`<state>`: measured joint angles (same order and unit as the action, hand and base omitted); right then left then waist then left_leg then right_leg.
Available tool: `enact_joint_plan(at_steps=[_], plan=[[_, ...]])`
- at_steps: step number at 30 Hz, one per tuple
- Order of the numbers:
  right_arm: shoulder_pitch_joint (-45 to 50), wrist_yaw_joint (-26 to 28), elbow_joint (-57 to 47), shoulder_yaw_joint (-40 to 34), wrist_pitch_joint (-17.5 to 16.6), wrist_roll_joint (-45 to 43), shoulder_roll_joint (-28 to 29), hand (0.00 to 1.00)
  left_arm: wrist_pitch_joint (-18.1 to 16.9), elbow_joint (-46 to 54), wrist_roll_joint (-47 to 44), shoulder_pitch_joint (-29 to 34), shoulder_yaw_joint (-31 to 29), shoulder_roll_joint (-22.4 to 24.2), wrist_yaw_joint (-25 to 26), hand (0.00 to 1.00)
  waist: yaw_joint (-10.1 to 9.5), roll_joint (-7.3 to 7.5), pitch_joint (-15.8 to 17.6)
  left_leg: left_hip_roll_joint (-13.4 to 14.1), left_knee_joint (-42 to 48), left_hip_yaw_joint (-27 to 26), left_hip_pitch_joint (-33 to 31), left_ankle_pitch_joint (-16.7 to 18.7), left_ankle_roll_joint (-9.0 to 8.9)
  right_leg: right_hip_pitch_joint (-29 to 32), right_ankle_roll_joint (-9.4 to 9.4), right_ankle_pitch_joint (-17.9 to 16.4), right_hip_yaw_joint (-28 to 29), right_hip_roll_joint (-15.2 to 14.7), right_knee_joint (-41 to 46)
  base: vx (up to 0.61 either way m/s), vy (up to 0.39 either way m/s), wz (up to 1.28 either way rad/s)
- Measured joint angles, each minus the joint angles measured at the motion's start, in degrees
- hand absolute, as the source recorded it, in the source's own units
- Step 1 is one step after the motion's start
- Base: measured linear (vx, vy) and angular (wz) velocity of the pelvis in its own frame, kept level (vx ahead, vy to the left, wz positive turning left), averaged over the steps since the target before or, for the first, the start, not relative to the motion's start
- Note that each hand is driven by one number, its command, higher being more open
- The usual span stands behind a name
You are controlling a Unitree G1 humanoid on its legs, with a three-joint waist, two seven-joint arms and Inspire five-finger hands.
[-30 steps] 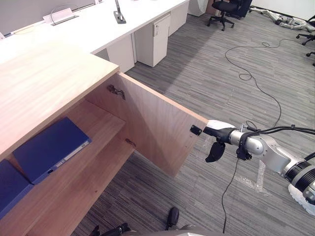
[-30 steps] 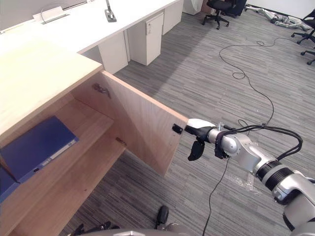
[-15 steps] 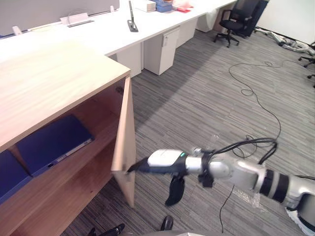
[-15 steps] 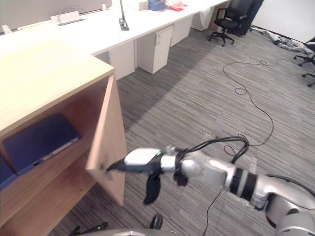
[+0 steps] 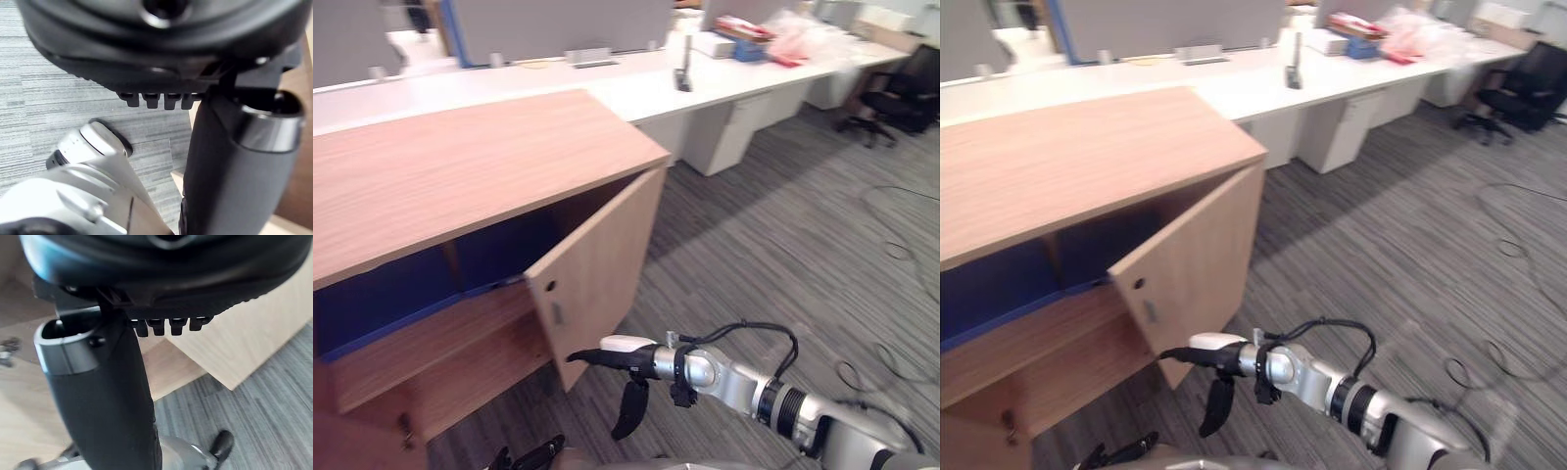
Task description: Walk over to the cabinet, pick up the folder, carry it to the office cabinet, place the folder inside the office cabinet, then close the office cabinet door
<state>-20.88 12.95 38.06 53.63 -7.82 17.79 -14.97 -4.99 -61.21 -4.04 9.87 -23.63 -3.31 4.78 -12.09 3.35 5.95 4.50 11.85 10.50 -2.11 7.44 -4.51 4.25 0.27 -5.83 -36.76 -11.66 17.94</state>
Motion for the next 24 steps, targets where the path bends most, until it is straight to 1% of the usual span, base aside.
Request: enact_joint_plan(at_steps=[1, 2, 3, 4, 5, 6, 7, 8, 9, 10, 11, 12, 13, 14, 15, 16, 17, 18, 19, 20, 21, 22, 23, 24], plan=[[1.7, -1.2, 6.6, -4.0, 1.4, 3.5, 3.3, 1.0, 0.1, -0.3, 0.0, 0.2, 0.2, -0.1, 0.2, 1.0, 0.09, -0.16, 0.5, -3.1, 1.4, 3.7, -0.4, 0.5, 0.54, -0.1, 0.61, -2.7, -1.9, -4.6, 6.8, 0.05, 0.1, 1.65], [2.8, -2.6, 11.9, -8.4, 2.7, 5.3, 5.4, 1.0, 0.1, -0.3, 0.0, 0.2, 0.5, 0.0, 0.5, 1.0, 0.19, -0.38, 0.7, -4.9, 3.1, 7.7, -1.3, 0.8, 0.92, 0.1, 0.58, -3.0, -1.1, -7.4, 11.8, 0.05, 0.09, 1.78], [3.3, -3.5, 14.3, -10.8, 3.1, 5.6, 6.4, 1.0, 0.1, -0.1, 0.0, 0.2, 0.9, -0.1, 0.8, 1.0, 0.25, -0.87, 0.8, -5.5, 4.0, 9.9, -2.2, 0.8, 1.07, 0.6, -0.05, -2.5, 0.7, -7.9, 13.7, 0.07, 0.099, 1.97], [3.7, -5.2, 18.5, -15.3, 4.0, 5.8, 8.2, 1.0, 0.0, 0.6, 0.0, 0.3, 2.0, -0.7, 1.0, 1.0, 0.4, -1.39, 1.1, -6.8, 5.7, 14.5, -4.2, 0.9, 1.07, 1.6, -0.7, -1.8, 4.8, -7.8, 15.6, 0.07, 0.045, 1.64], [3.7, -6.0, 20.4, -17.1, 4.5, 5.9, 8.9, 1.0, 0.0, 0.9, 0.0, 0.3, 2.2, -1.0, 1.0, 1.0, 0.37, -1.53, 1.2, -7.3, 6.5, 16.7, -5.3, 0.9, 1.07, 1.7, -0.84, -1.7, 6.8, -7.3, 16.1, 0.13, -0.013, 1.98], [3.6, -7.2, 23.8, -20.7, 5.0, 6.0, 10.1, 1.0, 0.1, 1.5, -0.1, 0.4, 2.2, -1.2, 1.0, 1.0, 0.14, -2.19, 1.7, -8.4, 7.7, 21.1, -6.9, 0.6, 1.31, 3.0, -1.34, -1.9, 12.2, -6.1, 17.3, 0.14, -0.118, 1.52], [3.8, -7.6, 25.7, -22.7, 5.1, 6.4, 10.7, 1.0, 0.1, 1.6, -0.1, 0.4, 2.5, -1.3, 1.1, 1.0, 0.02, -2.33, 1.8, -9.0, 8.1, 23.4, -7.7, 0.6, 1.11, 3.6, -1.5, -3.2, 16.2, -5.1, 17.8, 0.14, -0.158, 1.98], [4.9, -8.3, 27.4, -25.5, 5.5, 6.9, 11.4, 1.0, 0.1, 1.6, -0.2, 0.3, 2.6, -1.7, 1.4, 1.0, 0.19, -2.04, 1.6, -10.7, 8.6, 28.1, -9.1, 0.3, 0.55, 3.1, -0.31, -6.3, 22.6, -3.2, 15.2, 0.11, -0.231, 2.09], [6.2, -8.8, 28.3, -27.1, 6.5, 7.7, 11.9, 1.0, 0.1, 1.6, -0.4, -0.2, 3.2, -2.4, 1.4, 1.0, 0.14, -1.41, 1.4, -12.4, 9.2, 32.1, -10.9, 0.1, -0.47, 2.1, 1.1, -7.0, 27.7, -2.1, 10.6, 0.09, -0.264, 2.36], [7.2, -9.4, 29.1, -28.4, 7.0, 9.8, 12.8, 1.0, 0.5, 2.1, -0.4, -0.7, 3.2, -2.7, 1.5, 1.0, 0.19, -0.82, 1.5, -13.3, 9.8, 35.4, -11.9, 0.2, -2.1, 0.3, 3.68, -8.1, 29.4, -1.6, 7.1, 0.07, -0.28, 1.77], [7.8, -9.5, 29.3, -29.2, 7.3, 10.5, 13.4, 1.0, 0.6, 2.5, -0.4, -0.6, 3.2, -2.8, 1.6, 1.0, 0.03, -0.77, 1.5, -13.3, 9.6, 36.7, -12.2, 0.4, -2.66, -0.8, 5.38, -9.1, 28.8, -1.2, 5.4, 0.07, -0.313, 1.22], [9.1, -9.5, 29.3, -31.0, 7.6, 11.4, 14.4, 1.0, 0.7, 3.1, -0.4, -0.4, 2.9, -2.7, 1.8, 1.0, -0.46, -0.59, 1.6, -12.5, 8.5, 38.3, -12.6, 0.5, -3.62, -2.3, 8.23, -11.1, 26.5, -0.4, 2.7, 0.03, -0.345, 0.7], [10.3, -9.5, 29.2, -32.5, 7.7, 11.4, 14.9, 1.0, 0.8, 3.4, -0.4, -0.2, 2.4, -2.4, 2.1, 1.0, -0.3, -1.34, 1.5, -11.0, 7.4, 39.6, -12.6, 0.5, -4.06, -2.8, 8.3, -11.8, 24.5, 0.8, 2.0, 0.01, -0.419, 0.78], [13.4, -10.0, 29.2, -34.6, 7.8, 11.3, 15.3, 1.0, 0.9, 3.8, -1.1, 0.0, 1.9, -0.8, 2.3, 1.0, -0.17, -1.78, 1.0, -8.3, 4.0, 40.5, -12.2, -0.3, -4.73, -3.8, 7.2, -12.3, 21.8, 2.6, 1.1, -0.02, -0.344, 0.56], [14.1, -10.0, 29.2, -34.9, 7.9, 11.3, 15.3, 1.0, 0.9, 3.8, -1.2, 0.0, 1.9, -0.5, 2.3, 1.0, -0.15, -1.7, 0.9, -7.8, 3.3, 40.5, -12.2, -0.6, -4.77, -4.0, 6.95, -12.4, 21.2, 2.9, 1.0, 0.0, -0.338, 0.68], [16.3, -9.7, 29.2, -37.4, 9.1, 10.5, 15.7, 1.0, 1.0, 4.0, -2.3, 0.0, 1.9, 0.6, 2.3, 1.0, -0.23, -1.65, 0.7, -5.7, 0.6, 40.6, -11.5, -2.2, -5.98, -5.0, 6.14, -12.9, 19.4, 3.9, 0.7, 0.02, -0.311, 0.57], [17.1, -10.1, 29.1, -40.3, 9.7, 8.8, 15.7, 1.0, 1.3, 4.7, -4.5, 0.2, 0.8, 1.5, 1.7, 1.0, 0.05, -1.04, 0.4, -3.9, -1.5, 40.8, -11.4, -3.4, -7.36, -5.7, 5.49, -13.3, 17.6, 5.3, 0.0, 0.03, -0.298, 0.64], [17.4, -10.5, 29.1, -41.1, 9.6, 8.5, 15.7, 1.0, 1.3, 5.0, -5.3, 0.2, 0.6, 1.6, 1.6, 1.0, 0.05, -0.74, 0.4, -3.6, -2.0, 40.7, -11.4, -4.0, -7.65, -6.3, 5.3, -13.4, 16.6, 5.6, -0.5, 0.03, -0.251, 0.66], [17.6, -11.2, 29.2, -42.0, 9.6, 7.9, 15.7, 1.0, 1.3, 5.6, -6.5, 0.1, 0.1, 1.7, 1.9, 1.0, 0.36, 0.02, 0.5, -3.6, -2.7, 39.6, -11.4, -5.0, -7.65, -7.4, 5.15, -13.5, 14.9, 5.8, -1.2, 0.04, -0.209, 0.84], [18.0, -11.6, 29.3, -43.4, 9.6, 7.1, 15.5, 1.0, 1.2, 6.7, -8.8, -0.3, -0.1, 1.8, 2.3, 1.0, 0.8, 1.15, 0.4, -3.8, -3.0, 36.1, -12.1, -6.7, -6.89, -8.4, 5.1, -13.6, 12.5, 5.5, -1.9, 0.04, -0.186, 0.91], [18.3, -11.8, 29.3, -44.2, 9.7, 6.8, 15.2, 1.0, 1.1, 7.5, -9.8, -0.3, -0.1, 1.9, 2.4, 1.0, 1.08, 1.61, 0.4, -4.2, -2.9, 33.4, -12.7, -7.5, -6.16, -8.9, 5.11, -13.6, 11.0, 5.3, -2.4, 0.03, -0.142, 0.95], [18.3, -12.0, 29.4, -46.0, 9.7, 6.8, 14.8, 1.0, 0.4, 8.1, -11.1, -0.5, -0.1, 2.0, 2.4, 1.0, 1.43, 2.42, 0.9, -4.2, -2.9, 25.5, -13.4, -9.2, -4.69, -10.2, 5.19, -13.2, 9.0, 5.1, -3.8, 0.04, -0.118, 0.8], [18.3, -12.1, 29.4, -47.6, 9.6, 6.5, 14.5, 1.0, 0.2, 8.1, -11.3, -1.0, -0.3, 1.8, 2.4, 1.0, 1.91, 2.76, 1.5, -3.0, -1.5, 13.0, -14.7, -9.4, -2.31, -11.3, 4.77, -12.3, 7.0, 5.1, -5.5, 0.04, -0.101, 0.73], [18.3, -12.2, 29.4, -48.9, 9.6, 6.1, 14.5, 1.0, 0.1, 7.7, -11.5, -1.6, -0.2, 1.7, 2.5, 1.0, 2.22, 2.79, 1.9, -2.3, 1.4, 6.1, -16.4, -8.8, -0.95, -11.6, 4.73, -12.2, 6.1, 5.1, -5.9, 0.08, -0.052, 0.63]])
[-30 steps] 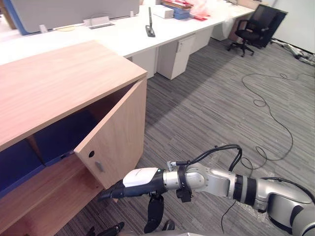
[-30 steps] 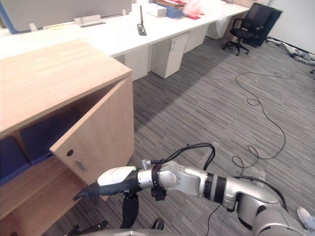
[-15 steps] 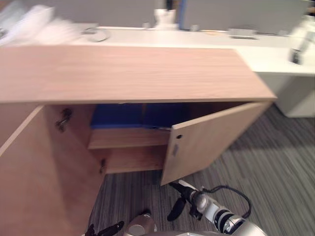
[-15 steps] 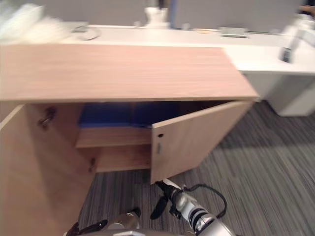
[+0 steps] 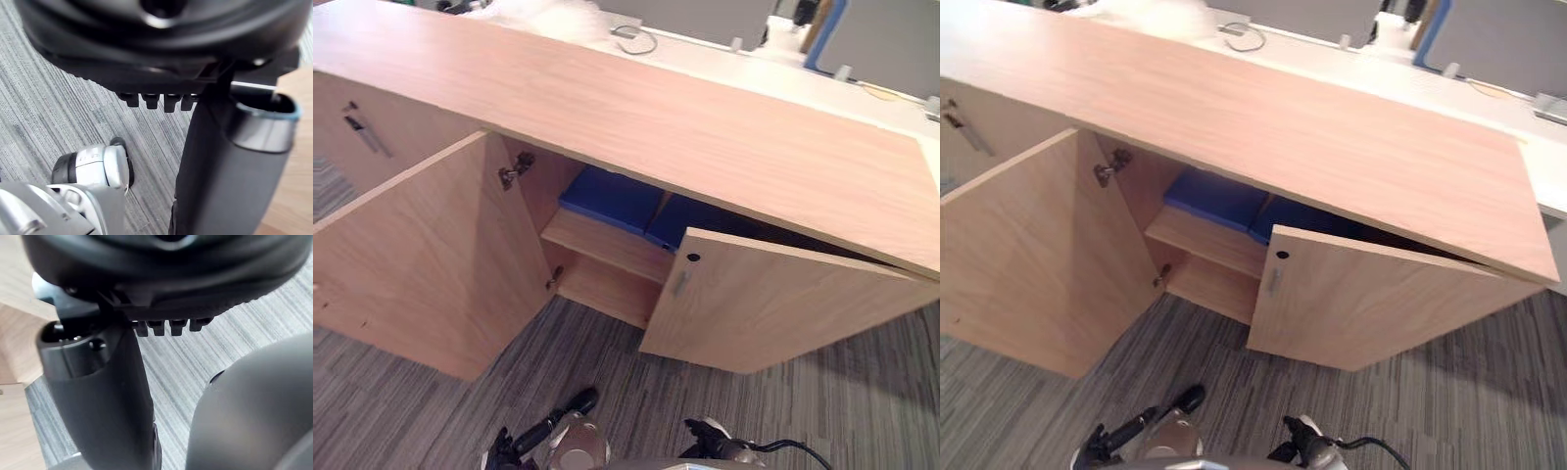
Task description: Walk over to the cabinet, pick up the folder, carry it to the office cabinet, place the folder inside the office cabinet, then close the office cabinet door
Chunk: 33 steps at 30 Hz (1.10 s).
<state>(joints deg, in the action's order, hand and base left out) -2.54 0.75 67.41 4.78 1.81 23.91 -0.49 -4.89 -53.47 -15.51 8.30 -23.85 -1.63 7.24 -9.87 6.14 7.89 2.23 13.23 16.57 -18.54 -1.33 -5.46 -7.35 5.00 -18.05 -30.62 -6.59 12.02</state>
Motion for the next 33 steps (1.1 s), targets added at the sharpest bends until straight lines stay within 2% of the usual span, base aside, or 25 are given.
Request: enact_joint_plan(at_steps=[1, 2, 3, 4, 6, 10, 16, 18, 20, 22, 25, 29, 33], plan=[[-0.2, -0.1, 0.0, -2.4, 0.0, -1.6, -0.3, 1.0, 0.0, -0.8, -0.2, -0.3, 0.2, 0.1, 0.0, 1.0, 0.52, -0.68, 0.9, 1.5, 7.0, -11.8, -2.6, 2.1, 1.41, -0.8, -0.04, 0.0, -1.2, 0.1, 0.0, 0.13, 0.026, 0.51], [-0.3, -0.2, 0.0, -4.1, 0.0, -2.5, -0.6, 1.0, 0.1, -1.3, -0.3, -0.1, 0.2, 0.2, 0.0, 1.0, 0.71, -1.28, 1.7, 2.2, 10.6, -18.5, -3.6, 4.1, 3.4, -1.5, -0.04, 0.0, -1.8, 0.0, -0.3, 0.14, 0.05, 0.43], [-0.3, -0.3, 0.0, -4.5, -0.1, -3.2, -0.7, 1.0, 0.1, -1.7, -0.4, -0.1, 0.3, 0.0, -0.2, 1.0, 0.74, -1.33, 1.8, 2.1, 10.8, -19.5, -3.8, 4.2, 3.4, -1.7, -0.02, 0.0, -1.9, -0.2, -0.4, 0.17, 0.08, 0.28], [-0.3, -0.5, 0.2, -6.5, -0.1, -4.0, -0.8, 1.0, 0.0, -2.3, -0.4, -0.1, 0.3, -0.1, -0.4, 1.0, 0.52, -0.77, 1.8, 1.1, 9.1, -20.1, -3.4, 3.9, 3.62, -1.6, 0.59, 0.4, -2.0, -1.1, -1.0, 0.15, 0.066, 0.16], [-0.4, -1.0, 0.8, -10.8, -0.3, -5.1, 0.4, 1.0, 0.0, -3.3, -0.5, -0.2, 0.2, -0.9, -1.0, 1.0, 0.73, 0.44, 2.0, -1.6, 3.6, -20.6, -1.3, 1.5, 4.3, -1.9, 1.48, 1.5, -2.5, -2.8, -2.1, 0.2, 0.073, 0.26], [0.2, -1.6, 2.2, -22.4, 0.5, -10.8, 2.1, 1.0, -0.1, -4.0, -2.0, 0.3, -0.1, -1.0, -2.8, 1.0, 0.82, 0.11, 1.8, -5.8, -9.7, -16.6, 6.4, -4.6, 5.68, -5.8, 1.04, 5.7, -6.0, -4.3, -3.3, 0.16, 0.039, 0.65], [-1.0, -3.6, 0.8, -31.2, 0.2, -17.7, 3.0, 1.0, 0.0, -3.3, -11.2, 1.9, 0.0, -0.2, -5.0, 1.0, 0.68, -1.18, 0.8, -7.0, -18.2, -12.8, 11.1, -8.8, 6.47, -7.8, 1.72, 8.4, -9.1, -4.3, -3.1, 0.08, -0.044, 0.36], [-0.9, -4.1, 0.3, -33.1, 0.2, -19.7, 2.8, 1.0, 0.0, -1.5, -15.1, 2.3, 0.2, 1.2, -5.7, 1.0, 0.69, -2.12, 0.5, -7.7, -18.2, -11.7, 10.7, -9.0, 6.76, -8.0, 2.07, 8.7, -10.8, -4.6, -3.1, 0.03, -0.028, 0.35], [-0.1, -4.8, -0.9, -33.3, 0.5, -20.1, 2.3, 1.0, 0.2, 2.1, -17.3, 2.5, 0.4, 2.7, -6.3, 1.0, 0.78, -3.83, 0.2, -8.7, -18.2, -10.0, 10.2, -9.4, 7.1, -8.4, 2.21, 8.8, -13.4, -4.9, -3.0, 0.01, -0.02, 0.43], [0.6, -4.8, -2.0, -35.1, 0.6, -20.3, 2.5, 1.0, 0.4, 5.8, -18.5, 2.7, 0.3, 3.0, -6.3, 1.0, 0.89, -4.93, 0.1, -9.3, -18.6, -9.2, 10.3, -9.5, 7.28, -9.0, 2.14, 8.9, -15.0, -5.0, -2.9, -0.01, -0.027, 0.28], [1.7, -4.7, -3.1, -35.2, 0.9, -20.6, 2.7, 1.0, 0.4, 10.5, -21.6, 2.6, -3.3, 2.8, -6.5, 1.0, 1.03, -6.36, -0.2, -9.9, -18.6, -9.5, 10.6, -8.3, 7.77, -9.7, 2.08, 8.9, -15.5, -5.6, -3.0, -0.01, -0.017, 0.01], [3.1, -4.4, -4.5, -35.2, 1.7, -20.5, 2.6, 1.0, 0.4, 15.4, -24.7, 1.9, -11.1, 0.7, -5.4, 1.0, 1.12, -6.73, -0.5, -10.2, -18.6, -11.2, 11.0, -7.5, 8.4, -9.8, 1.21, 9.5, -16.2, -6.3, -3.3, 0.0, -0.02, -0.17], [5.4, -3.8, -4.5, -35.2, 1.9, -20.5, 1.4, 1.0, 0.4, 28.7, -21.9, 2.8, -15.6, -3.0, -3.0, 1.0, 0.71, -6.18, -1.5, -10.3, -18.5, -11.7, 11.3, -6.1, 8.45, -8.8, -0.41, 11.0, -16.1, -7.1, -1.8, 0.04, 0.002, -0.06]])
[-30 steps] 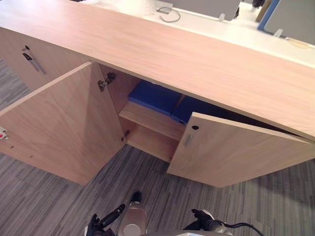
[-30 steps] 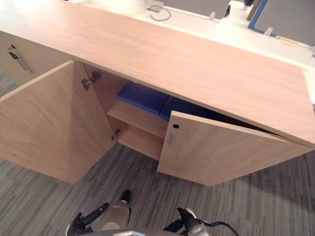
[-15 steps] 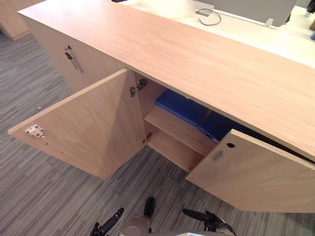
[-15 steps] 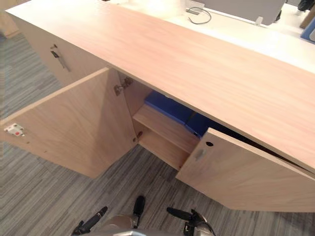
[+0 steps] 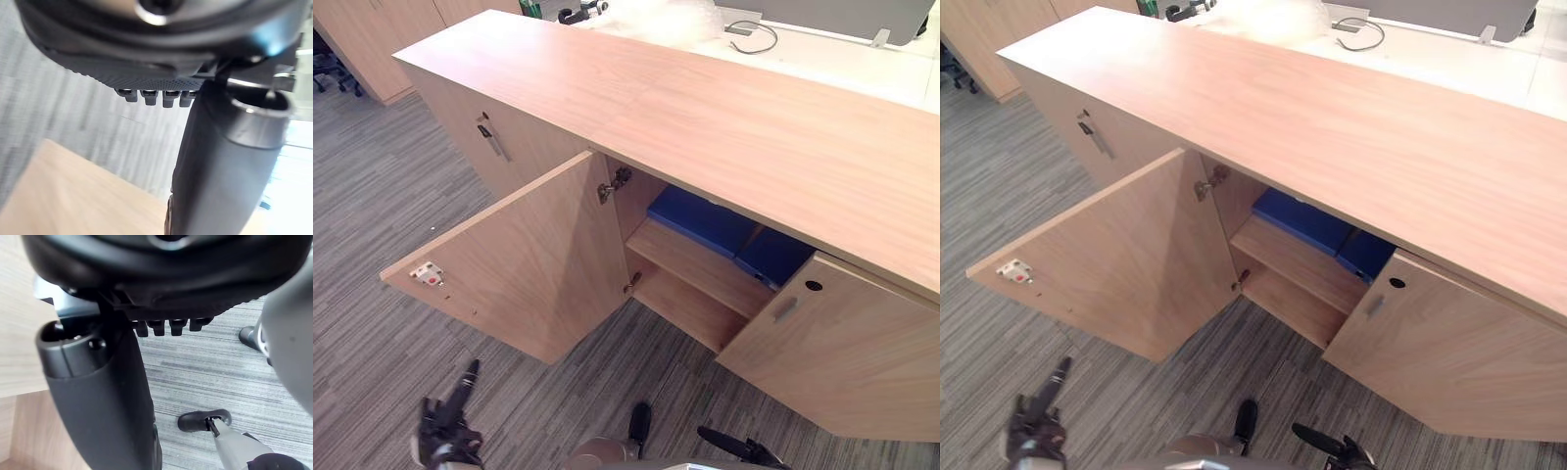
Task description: Walk over to the cabinet, pick up the folder, carry it to the office cabinet, place the folder inside the office cabinet, then close the office cabinet door
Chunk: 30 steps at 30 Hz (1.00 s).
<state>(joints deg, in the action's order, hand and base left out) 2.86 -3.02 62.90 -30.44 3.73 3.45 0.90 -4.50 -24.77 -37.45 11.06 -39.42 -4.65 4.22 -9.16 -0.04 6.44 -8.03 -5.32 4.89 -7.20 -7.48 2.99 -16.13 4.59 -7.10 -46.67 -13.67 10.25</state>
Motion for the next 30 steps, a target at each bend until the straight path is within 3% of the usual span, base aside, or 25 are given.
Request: enact_joint_plan(at_steps=[3, 4, 5, 8, 9, 11, 15, 22, 30], plan=[[2.1, 0.3, 0.0, -0.1, 0.1, 0.6, -0.8, 1.0, 0.0, 7.9, 6.6, 0.2, -0.5, -4.2, 0.8, 1.0, 0.04, 0.03, -1.9, -0.2, 0.3, 1.4, 0.6, 0.2, 0.32, 0.3, 0.16, 1.3, -0.1, -0.8, 2.4, 0.13, -0.005, 0.16], [2.5, 0.4, 0.0, -0.1, 0.1, 0.9, -1.0, 1.0, 0.0, 9.3, 8.5, -0.2, -0.5, -5.4, 0.8, 1.0, 0.23, -0.32, -2.6, -0.1, 0.3, 2.2, 0.7, 0.3, 0.52, 0.4, 0.13, 0.4, 0.0, -0.8, 3.0, 0.16, -0.077, 0.34], [2.6, 0.6, 0.0, -0.1, 0.1, 0.9, -1.5, 1.0, -0.1, 10.0, 11.5, -1.5, -0.5, -6.8, 0.9, 1.0, 0.37, -1.28, -3.5, 0.4, 0.3, 3.1, 1.2, 0.5, 0.73, 0.4, 0.91, -3.2, 0.1, -0.3, 1.8, 0.12, -0.095, 0.28], [2.3, 1.7, -0.9, 0.1, -0.3, 0.9, -2.0, 1.0, 0.1, 9.6, 15.7, -1.8, -0.5, -7.1, 1.8, 1.0, 0.46, -2.64, -4.3, 0.7, 0.4, 3.5, 2.2, 0.7, 0.73, 2.3, 1.0, -4.3, 0.0, -0.4, -3.1, 0.06, -0.135, 0.11], [2.0, 1.9, -1.1, 0.1, -0.3, 0.9, -1.9, 1.0, 0.1, 9.6, 15.5, -2.0, -0.6, -7.1, 1.8, 1.0, 0.33, -2.46, -4.4, 0.5, 0.4, 3.4, 2.2, 0.8, 0.44, 3.7, 1.03, -2.7, 0.1, -0.6, -4.8, -0.03, -0.173, 0.1], [2.0, 2.2, -0.8, 0.1, -0.2, 0.9, -2.6, 1.0, 0.1, 9.6, 15.5, -0.9, -0.7, -6.8, 1.6, 1.0, -0.05, -2.97, -5.6, 1.5, 0.3, 3.0, 2.3, 1.2, -0.94, 3.8, 3.09, -2.3, 1.1, 0.0, -5.1, -0.03, -0.185, -0.08], [2.9, 2.5, -0.8, 0.4, -0.3, 0.9, -4.3, 1.0, 0.0, 10.1, 13.3, 0.2, -0.8, -7.5, 0.0, 1.0, -1.02, -3.72, -6.9, 3.0, 0.3, 2.5, 2.4, 1.3, -2.32, 3.9, 3.04, -2.4, 1.8, 1.5, -5.5, -0.03, -0.16, -0.1], [2.4, 3.1, -0.9, 3.0, -0.4, 0.9, -5.1, 1.0, -1.2, 10.8, 10.4, 1.9, 8.3, -19.3, -8.4, 1.0, -1.25, -1.75, -6.2, 4.1, 0.3, 1.6, 3.7, 1.5, -2.77, 2.9, 2.58, -2.4, 3.7, 2.2, -5.7, 0.0, -0.067, -0.07], [2.6, 4.3, -0.2, 9.3, -0.8, 0.9, -4.6, 1.0, -2.4, 15.8, 6.4, 8.3, 18.5, -25.6, -8.4, 1.0, -2.51, -1.25, -5.7, 3.4, -0.1, 1.5, 4.1, 1.2, -2.56, 2.6, 2.36, -2.2, 4.4, 1.7, -6.1, -0.02, -0.003, 0.0]])
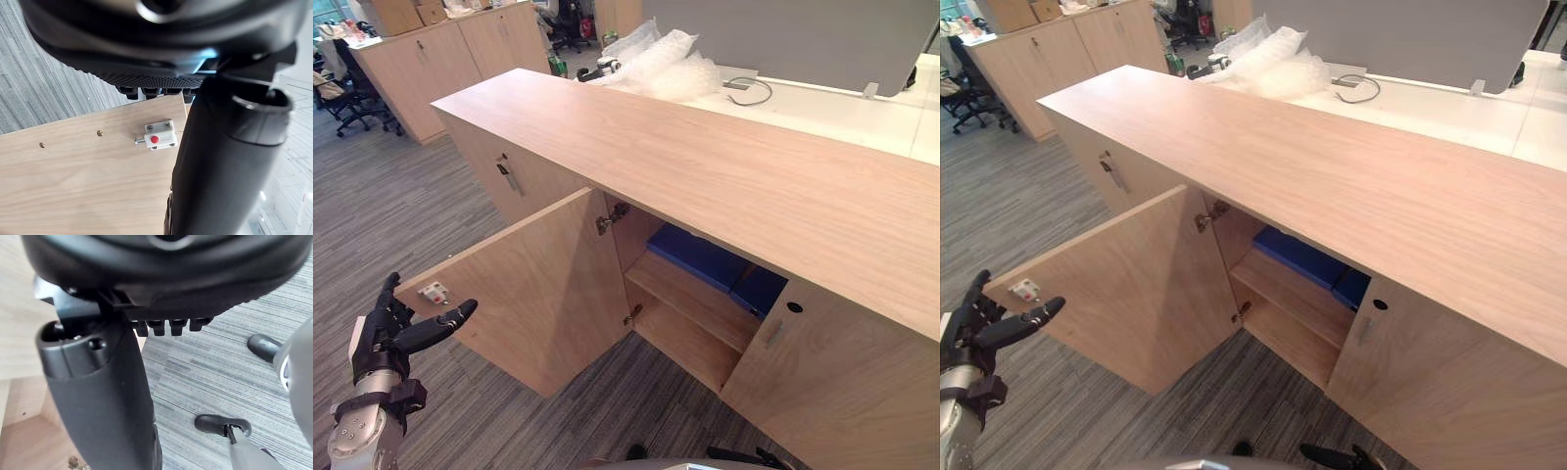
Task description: Walk over to the cabinet, pick up the folder, carry it to the office cabinet, place the folder inside the office cabinet, then close the office cabinet door
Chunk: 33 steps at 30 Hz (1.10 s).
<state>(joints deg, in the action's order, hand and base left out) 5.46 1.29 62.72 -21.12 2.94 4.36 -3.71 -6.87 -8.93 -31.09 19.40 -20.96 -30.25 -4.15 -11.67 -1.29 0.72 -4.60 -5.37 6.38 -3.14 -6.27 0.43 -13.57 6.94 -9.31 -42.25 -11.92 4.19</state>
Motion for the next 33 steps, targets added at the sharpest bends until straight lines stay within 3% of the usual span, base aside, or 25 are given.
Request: enact_joint_plan(at_steps=[9, 21, 25, 29, 33], plan=[[-1.7, 1.1, 3.5, 8.1, -1.2, 0.3, -1.0, 1.0, -4.5, 7.3, -4.2, 4.1, 11.5, -2.6, -0.2, 1.0, -1.09, 0.05, 0.5, -1.0, 0.0, 2.0, -1.9, -2.3, -0.18, 0.1, 1.38, -0.8, 0.3, 0.3, -1.3, -0.07, 0.012, 0.21], [-2.8, 1.3, 5.7, 16.2, -1.9, 1.2, -3.0, 1.0, -7.0, 16.0, -9.3, 10.6, 15.9, 0.7, -0.3, 1.0, -1.28, -1.18, 0.5, -0.6, 0.0, 2.3, -4.0, -3.6, -0.79, 3.2, 1.63, -0.7, 2.4, 0.3, 0.7, -0.05, 0.022, 0.02], [-3.0, 1.3, 5.7, 18.5, -2.0, 1.3, -3.2, 1.0, -4.6, 15.8, -13.1, 12.1, 20.5, 0.8, -1.6, 1.0, -1.27, -1.19, 0.6, -0.3, 0.0, 2.1, -4.6, -3.8, -1.03, 4.1, 1.51, -0.6, 3.3, 0.6, 0.8, -0.02, -0.001, -0.06], [-3.9, 1.4, 5.7, 20.4, -2.1, 1.3, -3.1, 1.0, 0.0, 15.2, -14.5, 14.7, 26.8, 0.7, -5.4, 1.0, -0.8, -1.11, 0.9, 0.2, 0.1, 1.9, -5.3, -4.2, -1.23, 5.1, 1.32, -0.5, 4.0, 1.0, 0.8, -0.02, -0.009, -0.07], [-4.8, 1.7, 5.6, 22.3, -2.8, 1.3, -2.4, 1.0, 3.8, 14.6, -14.8, 15.0, 35.7, 0.7, -12.9, 1.0, 0.77, -0.74, 1.3, 0.9, 0.1, 1.0, -5.2, -4.3, -1.1, 5.3, 0.95, -0.3, 5.0, 1.6, 0.1, 0.0, -0.031, -0.15]])
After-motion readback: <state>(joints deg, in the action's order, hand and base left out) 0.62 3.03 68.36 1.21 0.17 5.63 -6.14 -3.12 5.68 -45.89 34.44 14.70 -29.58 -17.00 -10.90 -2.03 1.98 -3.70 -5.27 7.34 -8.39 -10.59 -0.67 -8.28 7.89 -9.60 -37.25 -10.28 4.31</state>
